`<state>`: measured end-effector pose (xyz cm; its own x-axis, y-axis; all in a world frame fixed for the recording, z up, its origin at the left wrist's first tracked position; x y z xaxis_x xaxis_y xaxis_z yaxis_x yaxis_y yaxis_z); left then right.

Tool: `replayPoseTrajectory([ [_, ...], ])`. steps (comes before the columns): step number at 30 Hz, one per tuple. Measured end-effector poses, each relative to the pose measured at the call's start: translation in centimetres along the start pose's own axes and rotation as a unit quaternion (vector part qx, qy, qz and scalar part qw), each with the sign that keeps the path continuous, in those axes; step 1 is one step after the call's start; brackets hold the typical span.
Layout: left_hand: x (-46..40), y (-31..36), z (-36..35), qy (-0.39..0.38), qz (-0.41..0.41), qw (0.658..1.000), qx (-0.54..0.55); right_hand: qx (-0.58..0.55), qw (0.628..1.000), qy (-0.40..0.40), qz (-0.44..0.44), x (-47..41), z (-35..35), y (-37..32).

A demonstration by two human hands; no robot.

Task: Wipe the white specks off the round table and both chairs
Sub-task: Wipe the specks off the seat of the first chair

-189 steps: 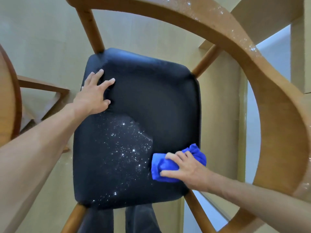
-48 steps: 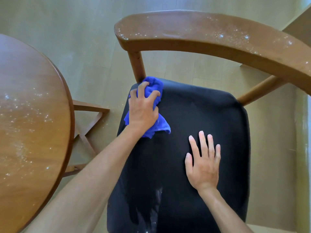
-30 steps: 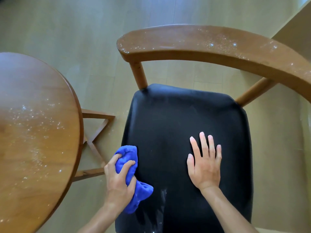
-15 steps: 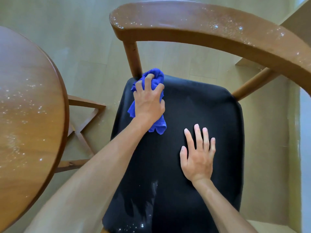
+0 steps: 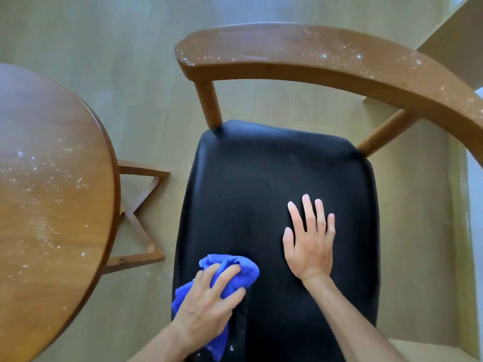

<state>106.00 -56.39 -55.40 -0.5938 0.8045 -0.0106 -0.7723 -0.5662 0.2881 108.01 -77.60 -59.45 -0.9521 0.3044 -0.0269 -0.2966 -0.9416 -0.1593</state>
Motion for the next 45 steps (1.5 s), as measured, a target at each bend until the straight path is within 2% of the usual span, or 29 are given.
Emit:
replayPoseTrajectory([
  [3,-4.4,0.1,0.5,0.039,-0.008,0.999,0.011,0.004,1.000,0.010,0.002,0.0,0.1,0.0],
  [8,-19.3,-2.5,0.8,0.090,0.070,0.993,0.001,0.001,1.000,0.022,0.007,0.1,0.0,0.3],
  [12,-26.5,-5.5,1.5,0.077,0.125,0.989,-0.023,-0.011,0.999,0.033,0.014,0.0,-0.1,0.1],
  [15,-23.5,-5.2,1.6,0.081,0.081,0.993,0.005,-0.014,0.999,0.035,0.016,0.1,-0.3,0.2],
  [18,-15.5,-3.8,1.4,0.077,0.062,0.995,0.028,-0.014,1.000,0.025,0.011,0.2,-0.4,0.3],
  [21,-4.6,-0.1,0.2,0.028,0.021,0.999,0.033,-0.011,1.000,0.019,0.011,0.2,-0.4,0.2],
  [24,4.0,3.6,-0.8,-0.031,-0.082,0.996,0.020,-0.011,1.000,0.012,0.012,0.3,-0.5,0.2],
  [29,4.1,3.9,-0.7,-0.078,-0.209,0.975,-0.010,-0.008,1.000,0.001,0.013,0.2,-0.4,0.0],
  [32,-0.1,2.3,0.2,-0.042,-0.172,0.984,-0.006,0.001,1.000,-0.003,0.013,0.4,-0.6,0.0],
  [36,-7.5,-3.2,1.7,0.022,-0.024,0.999,0.006,0.004,1.000,-0.006,0.017,0.4,-0.7,0.0],
  [39,-8.5,-6.1,2.3,0.057,0.068,0.996,0.032,-0.004,1.000,-0.010,0.017,0.4,-0.7,0.1],
  [42,-4.4,-4.8,2.1,0.067,0.041,0.996,0.043,-0.007,1.000,-0.019,0.017,0.4,-0.7,-0.1],
  [45,2.2,-0.9,1.0,-0.004,-0.072,0.996,0.060,-0.004,0.999,-0.030,0.017,0.3,-0.7,-0.2],
])
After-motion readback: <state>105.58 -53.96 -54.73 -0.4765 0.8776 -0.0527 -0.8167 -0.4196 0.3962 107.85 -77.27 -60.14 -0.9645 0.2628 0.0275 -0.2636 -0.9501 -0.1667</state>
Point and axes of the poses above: each hand's wrist, its own x-axis away from the middle knuckle, its own z-axis out of the back of the hand, y = z × x, the point moved 8 cm from there along -x, towards the middle knuckle, and after that the axes turned 5 degrees about z, right-handed, at the moved point
